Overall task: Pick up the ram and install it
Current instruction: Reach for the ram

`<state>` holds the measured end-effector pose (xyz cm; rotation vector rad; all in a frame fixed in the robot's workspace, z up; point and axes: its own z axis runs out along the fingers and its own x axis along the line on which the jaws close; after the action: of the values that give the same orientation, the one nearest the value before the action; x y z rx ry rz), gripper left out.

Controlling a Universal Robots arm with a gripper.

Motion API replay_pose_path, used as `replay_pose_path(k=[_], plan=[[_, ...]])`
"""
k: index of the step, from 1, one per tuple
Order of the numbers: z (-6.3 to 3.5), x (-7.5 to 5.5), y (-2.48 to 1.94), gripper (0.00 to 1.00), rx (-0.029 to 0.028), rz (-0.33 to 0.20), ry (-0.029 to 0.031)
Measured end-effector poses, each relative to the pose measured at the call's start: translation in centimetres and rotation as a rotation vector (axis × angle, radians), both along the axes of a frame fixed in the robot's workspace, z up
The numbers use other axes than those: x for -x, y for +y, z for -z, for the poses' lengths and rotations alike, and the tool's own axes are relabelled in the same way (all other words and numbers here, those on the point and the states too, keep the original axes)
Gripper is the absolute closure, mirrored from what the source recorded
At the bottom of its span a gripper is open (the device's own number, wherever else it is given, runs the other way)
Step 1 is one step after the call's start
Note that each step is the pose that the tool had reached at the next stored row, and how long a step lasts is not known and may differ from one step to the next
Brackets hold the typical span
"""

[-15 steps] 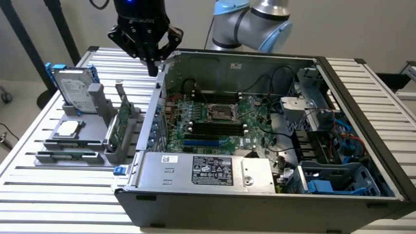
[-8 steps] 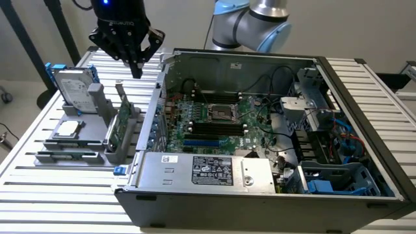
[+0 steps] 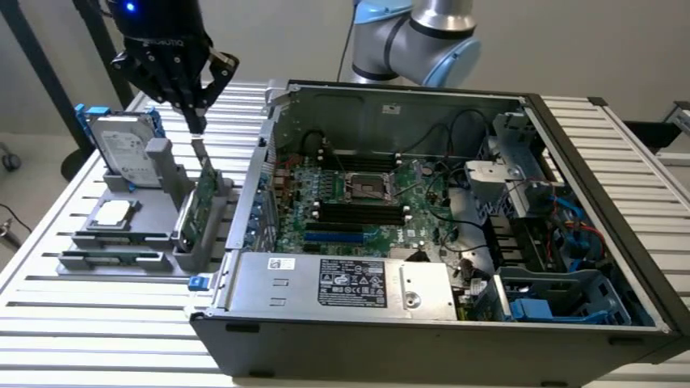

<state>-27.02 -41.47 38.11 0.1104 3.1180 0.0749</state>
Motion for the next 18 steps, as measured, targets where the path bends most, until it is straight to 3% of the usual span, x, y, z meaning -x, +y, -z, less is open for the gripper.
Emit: replay_pose_path(k=[18], plan=[[1.09, 8.2, -0.33, 0.89, 0.0048, 0.0, 0.0005]])
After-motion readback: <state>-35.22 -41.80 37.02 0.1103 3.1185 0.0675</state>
